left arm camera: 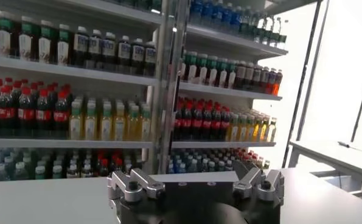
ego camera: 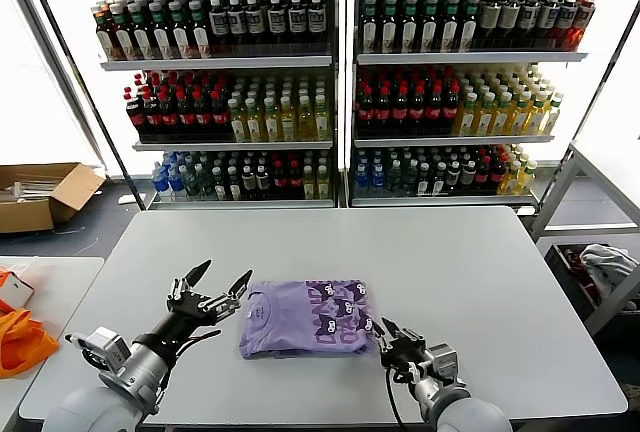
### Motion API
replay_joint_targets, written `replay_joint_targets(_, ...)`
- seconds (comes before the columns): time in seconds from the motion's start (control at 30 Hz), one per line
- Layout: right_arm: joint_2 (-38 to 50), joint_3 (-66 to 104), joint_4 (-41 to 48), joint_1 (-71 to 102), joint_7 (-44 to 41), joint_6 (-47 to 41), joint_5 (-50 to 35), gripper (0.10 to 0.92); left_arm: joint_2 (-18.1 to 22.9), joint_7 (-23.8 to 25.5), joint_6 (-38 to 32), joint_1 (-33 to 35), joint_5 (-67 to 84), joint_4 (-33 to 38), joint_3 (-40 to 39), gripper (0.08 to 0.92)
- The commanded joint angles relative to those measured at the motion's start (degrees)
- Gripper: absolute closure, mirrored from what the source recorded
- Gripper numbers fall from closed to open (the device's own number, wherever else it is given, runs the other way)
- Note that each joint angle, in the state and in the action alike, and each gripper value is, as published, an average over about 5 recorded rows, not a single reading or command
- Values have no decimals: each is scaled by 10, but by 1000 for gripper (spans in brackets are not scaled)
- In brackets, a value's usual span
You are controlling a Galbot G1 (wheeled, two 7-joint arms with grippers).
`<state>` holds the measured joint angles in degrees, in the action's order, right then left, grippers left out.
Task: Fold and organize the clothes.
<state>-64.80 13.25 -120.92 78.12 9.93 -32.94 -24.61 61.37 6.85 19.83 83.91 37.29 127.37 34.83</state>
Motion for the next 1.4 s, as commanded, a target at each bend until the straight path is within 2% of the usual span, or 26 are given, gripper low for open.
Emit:
replay_joint_targets(0.03, -6, 44, -50, 59, 15, 30, 32, 670, -1, 2, -1, 12, 3, 10, 9, 177)
replay_joint_targets(0.17, -42, -22, -38, -26, 41, 57, 25, 558, -1, 3, -1, 13, 2, 17, 15, 177)
replay_joint_targets(0.33, -85, -161, 32, -147, 46, 65, 31, 411, -3, 2, 0, 13, 1, 19, 21, 177)
replay_joint_targets(0.57, -101, -290, 161, -282, -27, 39, 24, 230, -3, 2, 0, 26, 8, 17, 38, 177)
replay_joint_targets(0.77, -126, -323, 245, -318, 62, 0, 25, 203, 4, 3, -3, 37, 11, 12, 58, 177)
replay_joint_targets(0.97, -126, -327, 277, -307, 107, -2, 41, 202, 6, 3, -6, 42, 14, 4, 64, 177)
replay_joint_targets(1.17, -117, -313, 243, -295, 88, 6, 2, 203, 18, 2, -5, 34, 8, 0, 44, 177)
replay_joint_targets(1.4, -100, -264, 141, -270, 78, 69, -25, 203, 18, 2, -4, 33, 4, 6, 38, 177)
